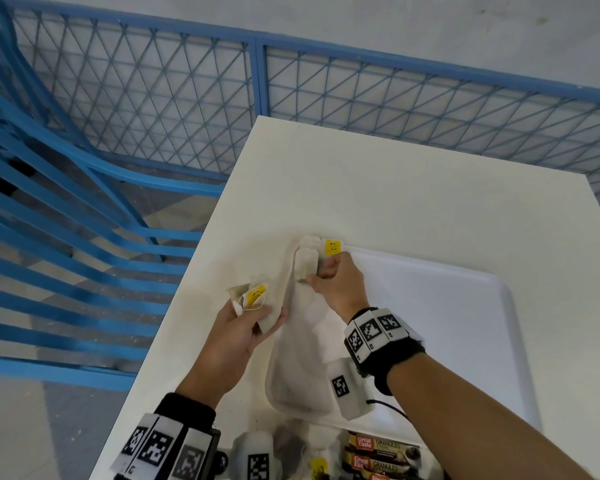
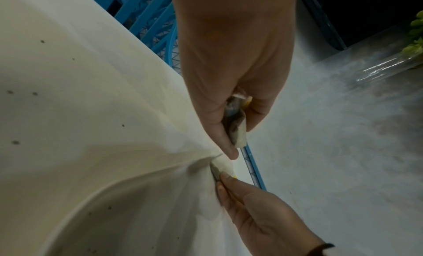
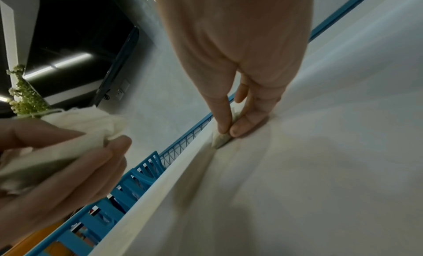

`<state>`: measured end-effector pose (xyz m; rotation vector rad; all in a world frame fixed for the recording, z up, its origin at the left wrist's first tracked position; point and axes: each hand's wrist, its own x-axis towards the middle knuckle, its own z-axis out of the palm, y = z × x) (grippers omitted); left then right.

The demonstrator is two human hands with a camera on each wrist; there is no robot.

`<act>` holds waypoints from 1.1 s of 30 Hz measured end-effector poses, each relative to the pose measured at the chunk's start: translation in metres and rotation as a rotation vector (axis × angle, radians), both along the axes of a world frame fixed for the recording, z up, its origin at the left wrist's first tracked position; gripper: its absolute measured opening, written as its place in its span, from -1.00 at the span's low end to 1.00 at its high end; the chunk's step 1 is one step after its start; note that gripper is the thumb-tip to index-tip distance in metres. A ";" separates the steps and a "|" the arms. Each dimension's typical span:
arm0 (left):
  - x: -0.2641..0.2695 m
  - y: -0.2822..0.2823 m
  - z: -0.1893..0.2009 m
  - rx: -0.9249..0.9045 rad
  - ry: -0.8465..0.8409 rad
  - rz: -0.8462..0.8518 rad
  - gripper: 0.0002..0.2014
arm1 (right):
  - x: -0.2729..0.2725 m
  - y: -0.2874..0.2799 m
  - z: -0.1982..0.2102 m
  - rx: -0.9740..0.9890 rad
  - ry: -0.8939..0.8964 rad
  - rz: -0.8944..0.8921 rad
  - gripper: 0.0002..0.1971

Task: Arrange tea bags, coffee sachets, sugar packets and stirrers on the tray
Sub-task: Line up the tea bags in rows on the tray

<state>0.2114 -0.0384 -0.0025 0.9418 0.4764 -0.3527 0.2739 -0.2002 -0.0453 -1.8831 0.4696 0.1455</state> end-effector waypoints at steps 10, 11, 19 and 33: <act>-0.002 0.002 -0.002 0.156 -0.040 -0.061 -0.79 | -0.002 0.002 0.007 -0.109 -0.051 0.050 -0.69; -0.002 0.001 -0.002 0.166 -0.042 -0.064 -0.80 | -0.004 0.003 0.012 -0.098 -0.047 0.084 -0.74; 0.000 0.000 0.000 0.251 -0.085 -0.076 -0.85 | -0.035 0.007 0.043 0.304 0.114 0.506 -0.79; 0.002 -0.002 -0.009 0.132 0.056 -0.018 -0.90 | -0.040 -0.028 0.023 0.381 0.068 0.097 -0.88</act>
